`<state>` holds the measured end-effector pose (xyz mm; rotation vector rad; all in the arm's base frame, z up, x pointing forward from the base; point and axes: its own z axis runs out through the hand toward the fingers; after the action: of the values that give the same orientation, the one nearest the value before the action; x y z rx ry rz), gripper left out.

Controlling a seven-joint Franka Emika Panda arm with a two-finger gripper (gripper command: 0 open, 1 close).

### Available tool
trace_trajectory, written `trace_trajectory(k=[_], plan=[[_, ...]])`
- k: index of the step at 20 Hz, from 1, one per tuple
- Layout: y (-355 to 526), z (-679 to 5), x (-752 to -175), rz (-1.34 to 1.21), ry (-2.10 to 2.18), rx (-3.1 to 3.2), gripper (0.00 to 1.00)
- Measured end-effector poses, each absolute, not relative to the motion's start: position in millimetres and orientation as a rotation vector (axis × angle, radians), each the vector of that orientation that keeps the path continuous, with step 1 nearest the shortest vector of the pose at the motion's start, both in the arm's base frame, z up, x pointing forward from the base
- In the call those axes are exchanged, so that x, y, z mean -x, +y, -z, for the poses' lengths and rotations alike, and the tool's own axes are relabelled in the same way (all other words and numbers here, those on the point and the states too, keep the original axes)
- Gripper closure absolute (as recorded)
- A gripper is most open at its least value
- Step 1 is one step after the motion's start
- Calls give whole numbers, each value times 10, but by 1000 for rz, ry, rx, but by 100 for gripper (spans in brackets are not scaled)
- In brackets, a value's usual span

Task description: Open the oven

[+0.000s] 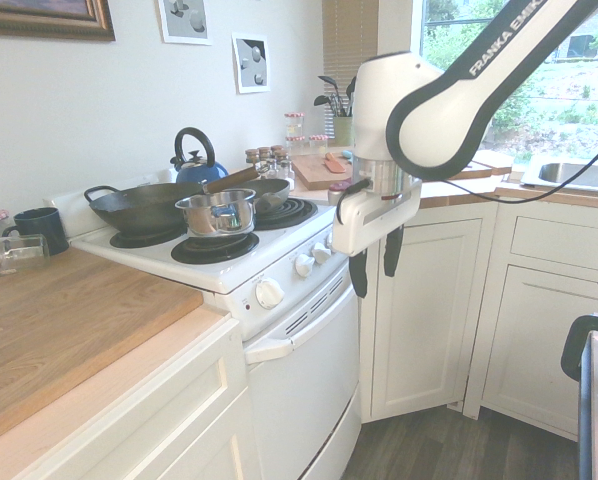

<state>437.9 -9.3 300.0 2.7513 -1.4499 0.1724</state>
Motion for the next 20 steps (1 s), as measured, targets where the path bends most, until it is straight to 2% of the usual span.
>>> trace_trajectory(k=[6, 13, 20], plan=[[-512, -2252, -4730, -350, -1512, -2743, 0], [-643, -2192, -5290, -474, -1367, -2822, 0], [-681, -1999, -5551, -412, -1172, -2987, 0]])
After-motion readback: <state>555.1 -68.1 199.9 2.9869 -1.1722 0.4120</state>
